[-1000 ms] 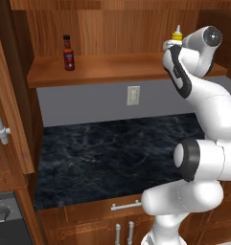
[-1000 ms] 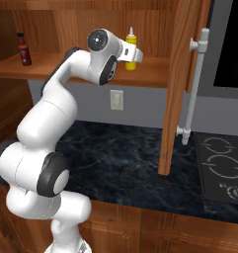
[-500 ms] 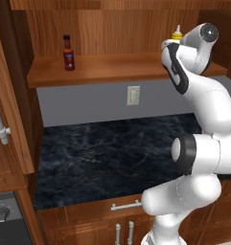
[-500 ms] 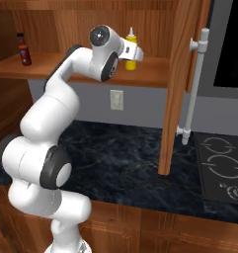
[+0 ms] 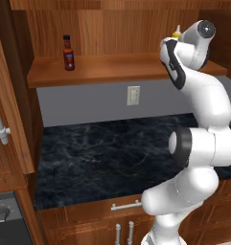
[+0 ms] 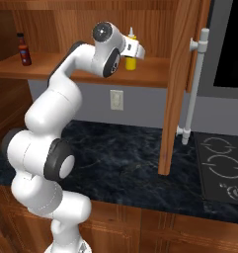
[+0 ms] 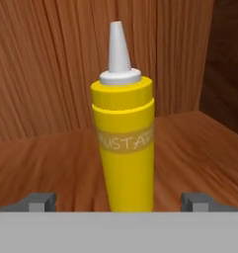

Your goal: Take 2 condiments from the cabinet and move them on the counter near the stove.Make sure the condiments are lined up with each other, next to each other.

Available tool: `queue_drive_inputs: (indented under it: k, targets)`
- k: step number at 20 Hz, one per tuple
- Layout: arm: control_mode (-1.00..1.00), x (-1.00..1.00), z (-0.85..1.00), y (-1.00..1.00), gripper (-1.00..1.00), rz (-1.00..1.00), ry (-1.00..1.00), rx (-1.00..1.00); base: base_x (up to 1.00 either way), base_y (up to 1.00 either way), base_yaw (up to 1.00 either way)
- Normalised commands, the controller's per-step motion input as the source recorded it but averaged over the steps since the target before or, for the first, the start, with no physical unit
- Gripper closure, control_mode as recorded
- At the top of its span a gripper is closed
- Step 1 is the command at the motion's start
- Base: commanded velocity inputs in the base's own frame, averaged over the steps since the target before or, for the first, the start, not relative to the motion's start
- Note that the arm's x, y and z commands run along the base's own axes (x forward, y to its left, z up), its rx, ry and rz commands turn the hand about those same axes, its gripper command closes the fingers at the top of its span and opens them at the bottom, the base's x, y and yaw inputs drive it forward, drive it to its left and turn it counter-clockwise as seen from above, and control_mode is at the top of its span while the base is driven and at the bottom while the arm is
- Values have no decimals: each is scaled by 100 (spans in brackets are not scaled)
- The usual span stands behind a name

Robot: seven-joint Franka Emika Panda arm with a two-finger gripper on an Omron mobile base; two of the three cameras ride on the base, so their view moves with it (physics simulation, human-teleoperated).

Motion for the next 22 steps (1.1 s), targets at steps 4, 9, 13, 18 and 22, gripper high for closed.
queue_drive_inputs:
  k: [4, 9, 13, 18, 22]
  targets:
    - [-100, 10, -1, -7, -100, 0, 0, 0, 0, 0, 0]
    - [-100, 13, -3, -5, -100, 0, 1, 0, 0, 0, 0]
    - [-100, 16, -4, -2, -100, 0, 2, 0, 0, 0, 0]
    - [-100, 13, -3, -2, -100, 0, 2, 0, 0, 0, 0]
    - [-100, 13, -4, -1, -100, 0, 1, 0, 0, 0, 0]
